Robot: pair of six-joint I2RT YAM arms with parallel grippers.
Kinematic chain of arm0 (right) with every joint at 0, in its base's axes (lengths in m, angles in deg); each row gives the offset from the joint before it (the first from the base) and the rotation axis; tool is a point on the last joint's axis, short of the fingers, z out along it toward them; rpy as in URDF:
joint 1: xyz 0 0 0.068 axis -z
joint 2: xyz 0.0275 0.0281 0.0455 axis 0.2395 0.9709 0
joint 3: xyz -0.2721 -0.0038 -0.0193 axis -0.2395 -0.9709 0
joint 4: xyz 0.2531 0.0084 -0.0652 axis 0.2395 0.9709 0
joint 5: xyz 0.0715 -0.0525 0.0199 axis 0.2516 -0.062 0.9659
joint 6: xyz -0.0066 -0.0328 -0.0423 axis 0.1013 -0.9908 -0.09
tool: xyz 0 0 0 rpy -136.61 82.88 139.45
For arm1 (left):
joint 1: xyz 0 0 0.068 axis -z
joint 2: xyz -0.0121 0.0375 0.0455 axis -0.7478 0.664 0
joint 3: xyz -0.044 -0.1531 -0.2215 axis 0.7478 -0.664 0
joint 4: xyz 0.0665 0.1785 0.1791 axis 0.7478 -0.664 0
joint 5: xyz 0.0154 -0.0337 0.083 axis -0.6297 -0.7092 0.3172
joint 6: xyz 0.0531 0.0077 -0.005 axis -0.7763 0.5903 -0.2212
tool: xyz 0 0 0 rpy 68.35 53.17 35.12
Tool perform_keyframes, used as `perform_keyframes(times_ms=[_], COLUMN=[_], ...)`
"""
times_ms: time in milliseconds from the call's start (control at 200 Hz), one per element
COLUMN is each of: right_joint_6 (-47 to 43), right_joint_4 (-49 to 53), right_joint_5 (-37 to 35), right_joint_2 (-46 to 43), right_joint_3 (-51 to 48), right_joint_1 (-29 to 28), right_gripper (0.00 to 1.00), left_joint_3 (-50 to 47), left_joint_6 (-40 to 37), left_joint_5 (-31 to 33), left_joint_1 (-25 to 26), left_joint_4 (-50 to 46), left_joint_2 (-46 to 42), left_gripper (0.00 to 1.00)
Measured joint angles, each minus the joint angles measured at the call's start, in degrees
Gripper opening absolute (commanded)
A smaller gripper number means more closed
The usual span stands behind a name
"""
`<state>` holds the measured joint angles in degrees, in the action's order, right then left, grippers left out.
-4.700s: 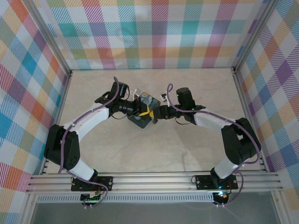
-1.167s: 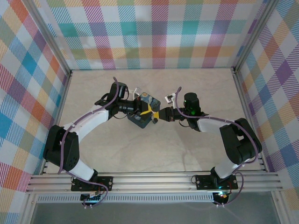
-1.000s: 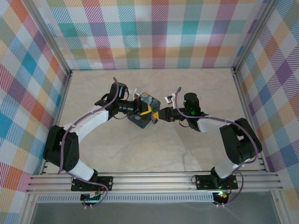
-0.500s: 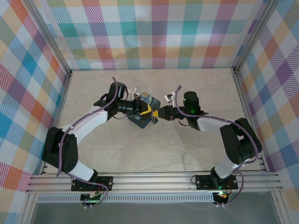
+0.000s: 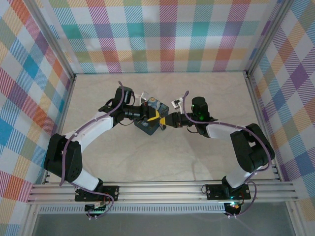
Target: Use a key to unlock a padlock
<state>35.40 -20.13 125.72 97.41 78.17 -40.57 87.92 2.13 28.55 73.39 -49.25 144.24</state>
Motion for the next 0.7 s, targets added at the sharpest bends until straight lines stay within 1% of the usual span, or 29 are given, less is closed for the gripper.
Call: perform_keyframes(times_ms=[25, 85, 180, 235, 410, 580, 705], right_joint_6=[0.00, -0.17, -0.63, -1.31, -2.21, -1.92, -0.85], right_joint_4=[0.02, 0.15, 1.42, 2.08, 4.00, 4.02, 2.51], right_joint_5=[0.00, -0.02, -0.20, -0.31, -0.50, -0.46, -0.46], right_joint_2=[0.00, 0.00, 0.00, 0.00, -0.02, -0.02, -0.02], right_joint_3=[0.00, 0.00, 0.24, 0.31, 0.33, 0.70, 0.74], right_joint_1=[0.00, 0.00, 0.02, 0.15, 0.83, 0.87, 0.87], right_gripper=[0.24, 0.34, 0.42, 0.44, 0.45, 0.38, 0.37], left_joint_3=[0.00, 0.00, 0.00, 0.00, 0.00, -0.09, -0.42], left_joint_6=[0.00, -0.04, -0.22, -0.28, -0.61, -0.63, -0.63], left_joint_5=[0.00, -0.07, -0.24, -0.37, -0.46, -0.44, -0.46], left_joint_1=[0.00, 0.00, -0.07, -0.07, -0.11, -0.15, -0.15], left_joint_4=[0.00, -0.02, -0.04, -0.15, -1.16, -1.16, -1.16], left_joint_2=[0.00, 0.00, 0.00, 0.00, -0.07, -0.59, -0.96], left_gripper=[0.00, 0.00, 0.00, 0.00, 0.00, 0.00, 0.00])
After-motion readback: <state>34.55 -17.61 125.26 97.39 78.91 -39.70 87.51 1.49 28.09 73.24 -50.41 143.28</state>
